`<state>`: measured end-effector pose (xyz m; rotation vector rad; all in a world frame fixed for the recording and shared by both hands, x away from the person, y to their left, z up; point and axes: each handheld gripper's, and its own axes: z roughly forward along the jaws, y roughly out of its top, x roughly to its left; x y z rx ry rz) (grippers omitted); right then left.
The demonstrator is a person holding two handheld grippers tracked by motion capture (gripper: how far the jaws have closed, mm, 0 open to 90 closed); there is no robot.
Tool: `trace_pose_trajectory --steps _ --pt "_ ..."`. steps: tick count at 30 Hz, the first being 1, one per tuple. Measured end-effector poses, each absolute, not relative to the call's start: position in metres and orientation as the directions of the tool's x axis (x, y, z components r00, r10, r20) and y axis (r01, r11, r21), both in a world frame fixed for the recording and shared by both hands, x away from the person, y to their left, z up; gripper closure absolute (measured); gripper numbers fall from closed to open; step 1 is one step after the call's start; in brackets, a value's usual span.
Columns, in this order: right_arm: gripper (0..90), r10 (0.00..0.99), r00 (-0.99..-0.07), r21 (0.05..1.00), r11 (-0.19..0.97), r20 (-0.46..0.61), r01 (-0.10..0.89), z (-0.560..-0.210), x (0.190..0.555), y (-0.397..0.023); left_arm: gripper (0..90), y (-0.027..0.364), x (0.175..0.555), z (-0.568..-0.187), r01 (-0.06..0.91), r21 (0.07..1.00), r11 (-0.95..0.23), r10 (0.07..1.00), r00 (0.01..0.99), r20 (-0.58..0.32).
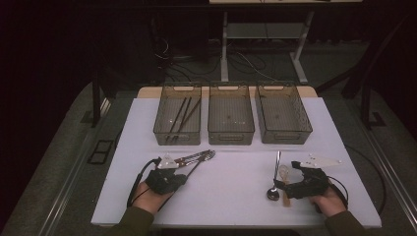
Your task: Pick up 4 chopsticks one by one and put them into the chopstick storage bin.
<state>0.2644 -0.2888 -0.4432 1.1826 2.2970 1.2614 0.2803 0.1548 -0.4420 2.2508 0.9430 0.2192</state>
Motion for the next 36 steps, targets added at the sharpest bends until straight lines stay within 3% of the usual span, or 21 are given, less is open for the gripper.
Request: trace_pose_trajectory --steps 19,36 --pt "0.3 0.76 -0.634 0.797 0.29 0.144 0.529 -0.443 0.265 -0.289 85.5 0.159 0.283 -0.438 0.576 0.652 -0.492 0.697 0.71 -0.1" --pt "0.3 0.758 -0.637 0.797 0.293 0.144 0.528 -0.443 0.265 -0.289 85.5 0.167 0.28 -0.423 0.521 0.72 -0.459 0.659 0.743 -0.118"
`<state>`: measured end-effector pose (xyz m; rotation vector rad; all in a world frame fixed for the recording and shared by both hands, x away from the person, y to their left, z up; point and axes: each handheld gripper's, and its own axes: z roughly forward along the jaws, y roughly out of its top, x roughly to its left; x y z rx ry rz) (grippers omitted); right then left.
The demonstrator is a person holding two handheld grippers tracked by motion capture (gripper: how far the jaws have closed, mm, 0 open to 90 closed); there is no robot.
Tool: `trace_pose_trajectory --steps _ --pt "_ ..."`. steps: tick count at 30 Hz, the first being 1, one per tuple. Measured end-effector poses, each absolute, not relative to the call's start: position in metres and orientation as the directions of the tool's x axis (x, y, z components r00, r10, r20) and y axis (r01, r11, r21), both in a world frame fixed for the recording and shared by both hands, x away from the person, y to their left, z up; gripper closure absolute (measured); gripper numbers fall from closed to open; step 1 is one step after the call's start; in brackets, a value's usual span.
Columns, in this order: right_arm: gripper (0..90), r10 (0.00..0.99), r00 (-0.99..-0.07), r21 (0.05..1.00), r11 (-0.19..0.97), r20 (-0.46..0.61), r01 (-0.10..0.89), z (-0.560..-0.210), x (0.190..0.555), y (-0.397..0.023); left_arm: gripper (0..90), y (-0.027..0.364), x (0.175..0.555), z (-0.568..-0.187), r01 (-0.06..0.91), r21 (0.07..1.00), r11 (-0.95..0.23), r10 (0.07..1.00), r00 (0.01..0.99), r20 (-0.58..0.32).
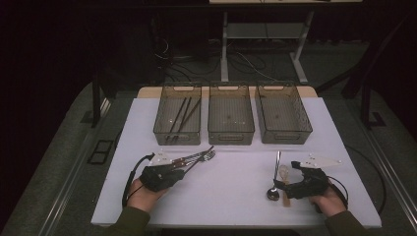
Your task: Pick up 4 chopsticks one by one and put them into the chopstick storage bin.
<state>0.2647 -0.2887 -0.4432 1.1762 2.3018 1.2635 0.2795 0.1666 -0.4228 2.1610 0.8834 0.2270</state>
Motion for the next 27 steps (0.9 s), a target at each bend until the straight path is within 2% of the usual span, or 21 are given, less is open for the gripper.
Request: trace_pose_trajectory --steps 27 --pt "0.2 0.756 -0.639 0.796 0.297 0.141 0.527 -0.444 0.265 -0.288 85.5 0.177 0.29 -0.405 0.466 0.786 -0.406 0.643 0.757 -0.117"
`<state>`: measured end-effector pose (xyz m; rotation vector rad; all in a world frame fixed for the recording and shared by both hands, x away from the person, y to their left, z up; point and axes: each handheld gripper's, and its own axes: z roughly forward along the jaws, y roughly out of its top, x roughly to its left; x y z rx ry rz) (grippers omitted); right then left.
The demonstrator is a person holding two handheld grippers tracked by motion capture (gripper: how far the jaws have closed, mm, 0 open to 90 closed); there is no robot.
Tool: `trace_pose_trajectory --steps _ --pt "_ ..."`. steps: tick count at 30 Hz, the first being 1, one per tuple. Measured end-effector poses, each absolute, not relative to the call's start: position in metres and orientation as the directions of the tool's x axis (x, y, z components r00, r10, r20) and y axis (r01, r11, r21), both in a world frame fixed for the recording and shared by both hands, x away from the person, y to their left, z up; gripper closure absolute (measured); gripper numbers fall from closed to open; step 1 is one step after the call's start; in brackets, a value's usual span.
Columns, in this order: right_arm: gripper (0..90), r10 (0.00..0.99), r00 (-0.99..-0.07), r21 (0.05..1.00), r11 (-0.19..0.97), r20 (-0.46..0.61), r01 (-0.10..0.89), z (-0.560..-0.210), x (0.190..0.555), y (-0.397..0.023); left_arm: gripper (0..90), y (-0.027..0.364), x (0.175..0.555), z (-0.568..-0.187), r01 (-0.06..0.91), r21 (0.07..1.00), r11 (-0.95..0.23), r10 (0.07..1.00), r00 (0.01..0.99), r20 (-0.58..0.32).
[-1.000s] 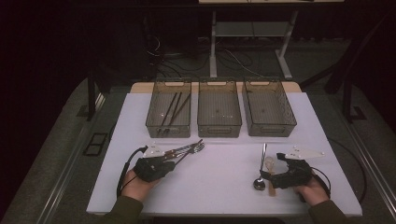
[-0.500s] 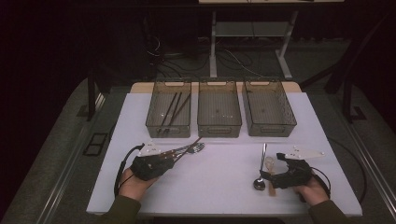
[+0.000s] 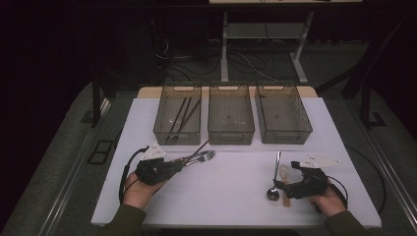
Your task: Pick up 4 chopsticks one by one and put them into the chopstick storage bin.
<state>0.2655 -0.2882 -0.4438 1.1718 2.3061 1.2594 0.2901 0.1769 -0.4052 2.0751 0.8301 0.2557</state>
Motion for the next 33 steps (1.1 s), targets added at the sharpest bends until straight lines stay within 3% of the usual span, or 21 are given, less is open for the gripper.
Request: trace_pose_trajectory --steps 33 --pt "0.3 0.762 -0.632 0.791 0.297 0.14 0.534 -0.445 0.266 -0.289 85.4 0.196 0.353 -0.385 0.448 0.859 -0.247 0.704 0.692 -0.159"
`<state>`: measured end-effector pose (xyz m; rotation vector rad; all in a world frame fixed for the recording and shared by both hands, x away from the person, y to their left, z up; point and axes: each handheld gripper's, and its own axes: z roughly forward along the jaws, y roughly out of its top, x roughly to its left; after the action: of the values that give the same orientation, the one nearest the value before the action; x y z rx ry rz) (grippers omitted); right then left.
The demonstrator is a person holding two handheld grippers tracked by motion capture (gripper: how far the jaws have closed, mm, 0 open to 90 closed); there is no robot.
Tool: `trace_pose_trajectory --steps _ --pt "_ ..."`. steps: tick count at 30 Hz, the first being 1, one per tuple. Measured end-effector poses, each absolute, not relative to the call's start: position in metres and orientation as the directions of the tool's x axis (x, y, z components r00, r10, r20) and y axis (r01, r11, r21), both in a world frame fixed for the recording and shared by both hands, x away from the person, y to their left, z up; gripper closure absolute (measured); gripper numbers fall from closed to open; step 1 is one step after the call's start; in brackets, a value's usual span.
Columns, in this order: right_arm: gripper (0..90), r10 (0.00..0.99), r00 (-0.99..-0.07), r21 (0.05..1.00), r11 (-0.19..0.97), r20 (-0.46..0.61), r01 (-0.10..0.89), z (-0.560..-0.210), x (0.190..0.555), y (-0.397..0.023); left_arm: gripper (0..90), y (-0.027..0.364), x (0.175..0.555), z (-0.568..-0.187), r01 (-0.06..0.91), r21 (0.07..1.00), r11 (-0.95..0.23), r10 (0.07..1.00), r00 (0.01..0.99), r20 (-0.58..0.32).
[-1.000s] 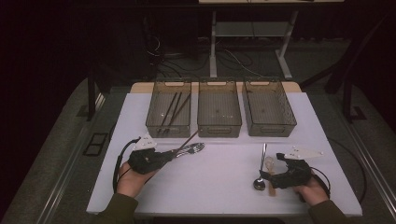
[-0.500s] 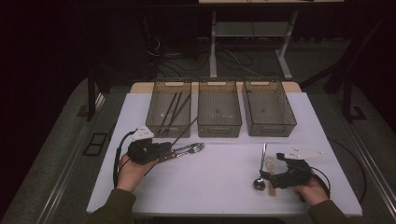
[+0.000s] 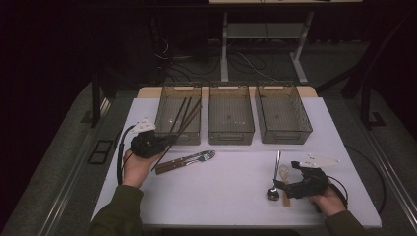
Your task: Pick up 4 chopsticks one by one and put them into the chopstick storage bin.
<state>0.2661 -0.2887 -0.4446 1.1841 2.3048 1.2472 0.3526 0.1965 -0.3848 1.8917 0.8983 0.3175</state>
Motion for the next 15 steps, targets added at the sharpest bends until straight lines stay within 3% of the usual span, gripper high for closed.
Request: trace_pose_trajectory --steps 15 --pt "0.3 0.762 -0.632 0.792 0.296 0.141 0.534 -0.445 0.266 -0.289 85.5 0.199 0.397 -0.362 0.432 0.882 -0.189 0.734 0.659 -0.166"
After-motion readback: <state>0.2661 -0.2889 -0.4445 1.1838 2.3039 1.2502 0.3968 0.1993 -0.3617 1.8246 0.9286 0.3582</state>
